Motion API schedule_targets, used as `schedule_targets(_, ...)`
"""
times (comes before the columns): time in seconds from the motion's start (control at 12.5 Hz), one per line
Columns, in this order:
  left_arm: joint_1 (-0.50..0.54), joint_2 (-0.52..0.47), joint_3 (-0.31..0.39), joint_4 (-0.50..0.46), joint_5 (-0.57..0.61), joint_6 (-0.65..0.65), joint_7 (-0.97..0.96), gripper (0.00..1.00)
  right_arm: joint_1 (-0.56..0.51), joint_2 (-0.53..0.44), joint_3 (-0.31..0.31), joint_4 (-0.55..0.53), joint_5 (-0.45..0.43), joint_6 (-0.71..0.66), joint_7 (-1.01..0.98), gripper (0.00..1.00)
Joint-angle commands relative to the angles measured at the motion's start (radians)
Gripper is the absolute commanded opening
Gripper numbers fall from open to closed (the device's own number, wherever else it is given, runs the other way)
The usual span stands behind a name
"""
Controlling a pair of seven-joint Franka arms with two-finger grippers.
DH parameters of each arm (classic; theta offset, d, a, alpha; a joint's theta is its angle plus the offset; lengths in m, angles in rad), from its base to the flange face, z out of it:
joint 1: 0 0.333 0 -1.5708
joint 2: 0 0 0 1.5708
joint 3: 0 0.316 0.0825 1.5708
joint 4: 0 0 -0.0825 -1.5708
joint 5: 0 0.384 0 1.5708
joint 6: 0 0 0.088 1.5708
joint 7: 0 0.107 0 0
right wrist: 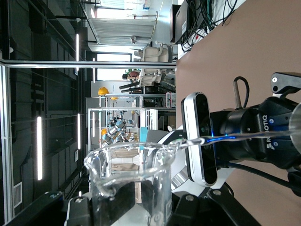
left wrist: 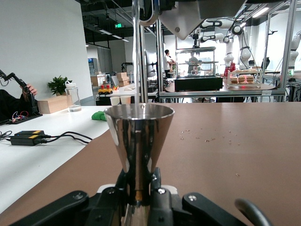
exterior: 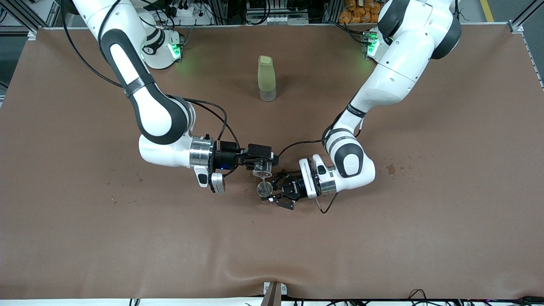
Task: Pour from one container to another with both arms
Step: 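Tilt the jigger with the left gripper, pouring into the beaker held by the right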
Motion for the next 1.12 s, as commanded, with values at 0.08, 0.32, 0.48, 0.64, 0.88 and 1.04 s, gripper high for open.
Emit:
schedule_targets(0.08,0.003,-0.022,-0.004,-0.019,-0.019,-0.007,0.021,0.0,0.002,0.015,-0.002,0.026,0.025,-0.004,0.044,0.0)
schedule_targets(0.32,0.005,-0.022,-0.004,-0.019,-0.019,-0.007,0.021,0.0,0.0,0.026,-0.002,0.026,0.063,-0.005,0.062,0.0)
schedule_targets(0.48,0.005,-0.022,-0.004,-0.019,-0.019,-0.007,0.019,0.0,0.005,0.032,-0.002,0.026,0.119,-0.005,0.064,0.0)
schedule_targets(0.64,0.003,-0.022,-0.004,-0.019,-0.019,-0.007,0.019,0.0,0.006,0.037,-0.002,0.026,0.144,-0.007,0.077,0.0)
schedule_targets(0.88,0.005,-0.022,-0.005,-0.03,-0.019,-0.008,0.017,0.0,0.006,0.043,-0.002,0.031,0.146,-0.007,0.108,0.0)
schedule_targets(1.04,0.003,-0.022,-0.004,-0.032,-0.019,-0.008,0.014,0.0,0.005,0.046,-0.002,0.031,0.152,-0.007,0.135,0.0)
